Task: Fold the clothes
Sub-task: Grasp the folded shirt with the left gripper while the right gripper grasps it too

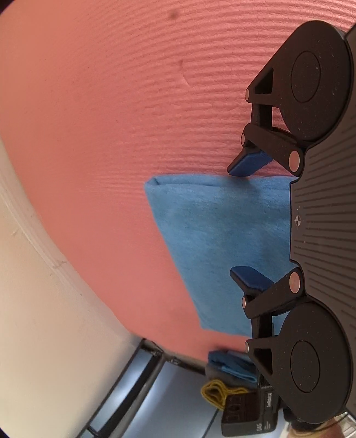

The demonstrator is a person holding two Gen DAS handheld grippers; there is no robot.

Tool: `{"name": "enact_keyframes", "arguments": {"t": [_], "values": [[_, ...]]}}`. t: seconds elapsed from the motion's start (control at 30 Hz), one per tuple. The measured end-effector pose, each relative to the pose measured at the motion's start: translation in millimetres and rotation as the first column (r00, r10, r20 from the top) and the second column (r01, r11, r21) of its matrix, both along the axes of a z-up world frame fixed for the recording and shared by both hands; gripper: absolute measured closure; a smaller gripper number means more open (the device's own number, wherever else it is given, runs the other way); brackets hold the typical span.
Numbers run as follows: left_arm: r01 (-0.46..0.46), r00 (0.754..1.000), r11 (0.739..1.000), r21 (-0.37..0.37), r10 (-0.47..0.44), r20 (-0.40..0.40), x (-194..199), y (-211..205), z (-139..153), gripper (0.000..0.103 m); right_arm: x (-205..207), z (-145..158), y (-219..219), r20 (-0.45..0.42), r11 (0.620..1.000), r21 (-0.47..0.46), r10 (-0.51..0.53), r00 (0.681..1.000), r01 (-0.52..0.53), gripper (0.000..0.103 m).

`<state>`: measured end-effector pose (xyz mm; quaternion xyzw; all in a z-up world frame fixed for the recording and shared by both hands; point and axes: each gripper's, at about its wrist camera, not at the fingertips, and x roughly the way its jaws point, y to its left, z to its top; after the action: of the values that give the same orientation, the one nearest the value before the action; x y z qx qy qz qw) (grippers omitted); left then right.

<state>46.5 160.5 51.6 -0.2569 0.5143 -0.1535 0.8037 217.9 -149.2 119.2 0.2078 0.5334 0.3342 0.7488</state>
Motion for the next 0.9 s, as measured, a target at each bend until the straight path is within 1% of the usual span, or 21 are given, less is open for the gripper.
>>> {"name": "enact_keyframes", "arguments": {"t": [0.03, 0.07, 0.1, 0.13, 0.17, 0.2, 0.27, 0.33, 0.37, 0.4, 0.43, 0.47, 0.5, 0.53, 0.6, 0.7, 0.8, 0.9], "values": [[0.005, 1.000, 1.000, -0.017, -0.005, -0.007, 0.7, 0.5, -1.1, 0.018, 0.3, -1.2, -0.7, -0.015, 1.000, 0.015, -0.004, 1.000, 0.004, 0.036], [0.003, 1.000, 0.999, -0.041, -0.004, -0.019, 1.5, 1.0, -2.2, 0.029, 0.9, -2.9, -1.0, -0.031, 1.000, 0.024, -0.003, 1.000, 0.004, 0.046], [0.001, 1.000, 0.998, -0.064, -0.003, -0.030, 2.3, 1.4, -3.3, 0.035, 1.7, -4.9, -1.0, -0.050, 1.000, 0.030, -0.001, 0.999, 0.002, 0.054], [-0.014, 0.999, 0.996, -0.091, 0.010, -0.046, 2.5, 4.9, -5.8, 0.035, 2.4, -6.9, -1.9, -0.066, 0.999, 0.040, -0.001, 0.998, 0.004, 0.059], [-0.030, 0.998, 0.993, -0.117, 0.023, -0.061, 2.8, 8.3, -8.3, 0.035, 3.1, -8.8, -3.2, -0.081, 0.999, 0.052, -0.004, 0.997, 0.008, 0.067], [-0.050, 0.996, 0.988, -0.145, 0.039, -0.077, 3.5, 12.0, -11.6, 0.035, 3.8, -10.7, -4.5, -0.095, 0.998, 0.064, -0.006, 0.995, 0.012, 0.071], [-0.114, 0.988, 0.971, -0.210, 0.090, -0.122, 7.1, 15.6, -19.8, 0.035, 5.2, -16.3, -5.4, -0.138, 0.995, 0.096, -0.026, 0.990, 0.039, 0.073], [-0.188, 0.975, 0.946, -0.265, 0.147, -0.167, 6.7, 22.8, -26.6, 0.035, 6.2, -20.4, -3.8, -0.153, 0.994, 0.101, -0.031, 0.988, 0.047, 0.075], [-0.194, 0.974, 0.946, -0.260, 0.154, -0.165, 5.4, 22.4, -26.7, 0.037, 6.3, -20.8, -2.6, -0.152, 0.994, 0.098, -0.033, 0.988, 0.048, 0.076], [-0.200, 0.973, 0.946, -0.255, 0.162, -0.164, 4.2, 22.0, -26.9, 0.044, 6.4, -20.1, -1.4, -0.151, 0.994, 0.093, -0.034, 0.988, 0.049, 0.077], [-0.186, 0.977, 0.959, -0.213, 0.157, -0.147, 3.1, 17.8, -23.8, 0.050, 6.2, -18.5, 0.1, -0.147, 0.995, 0.085, -0.033, 0.989, 0.046, 0.078], [-0.175, 0.979, 0.967, -0.188, 0.150, -0.138, 2.6, 14.9, -22.0, 0.065, 5.5, -16.4, 1.2, -0.141, 0.996, 0.079, -0.032, 0.990, 0.044, 0.081], [-0.164, 0.981, 0.973, -0.162, 0.144, -0.130, 2.1, 12.1, -20.3, 0.074, 4.7, -14.3, 2.0, -0.134, 0.996, 0.074, -0.032, 0.990, 0.042, 0.083], [-0.153, 0.983, 0.979, -0.135, 0.137, -0.121, 1.6, 9.2, -18.5, 0.075, 3.6, -11.7, 2.6, -0.126, 0.997, 0.068, -0.033, 0.991, 0.042, 0.085], [-0.159, 0.982, 0.979, -0.125, 0.144, -0.119, 1.1, 10.2, -14.3, 0.081, 1.0, -6.1, 3.9, -0.109, 0.998, 0.053, -0.036, 0.993, 0.042, 0.088], [-0.115, 0.990, 0.991, -0.069, 0.109, -0.085, -0.2, 5.5, -2.9, 0.084, -4.0, 4.7, 6.4, -0.083, 0.999, 0.037, -0.025, 0.996, 0.028, 0.090], [-0.081, 0.995, 0.996, -0.031, 0.079, -0.057, -4.6, 4.5, 9.3, 0.084, -11.9, 16.7, 9.4, -0.050, 1.000, 0.028, -0.008, 0.999, 0.009, 0.092], [-0.055, 0.998, 0.998, -0.015, 0.054, -0.036, -11.4, 5.1, 24.0, 0.084, -20.4, 30.8, 14.4, -0.010, 1.000, 0.018, 0.003, 1.000, -0.002, 0.093]]}}
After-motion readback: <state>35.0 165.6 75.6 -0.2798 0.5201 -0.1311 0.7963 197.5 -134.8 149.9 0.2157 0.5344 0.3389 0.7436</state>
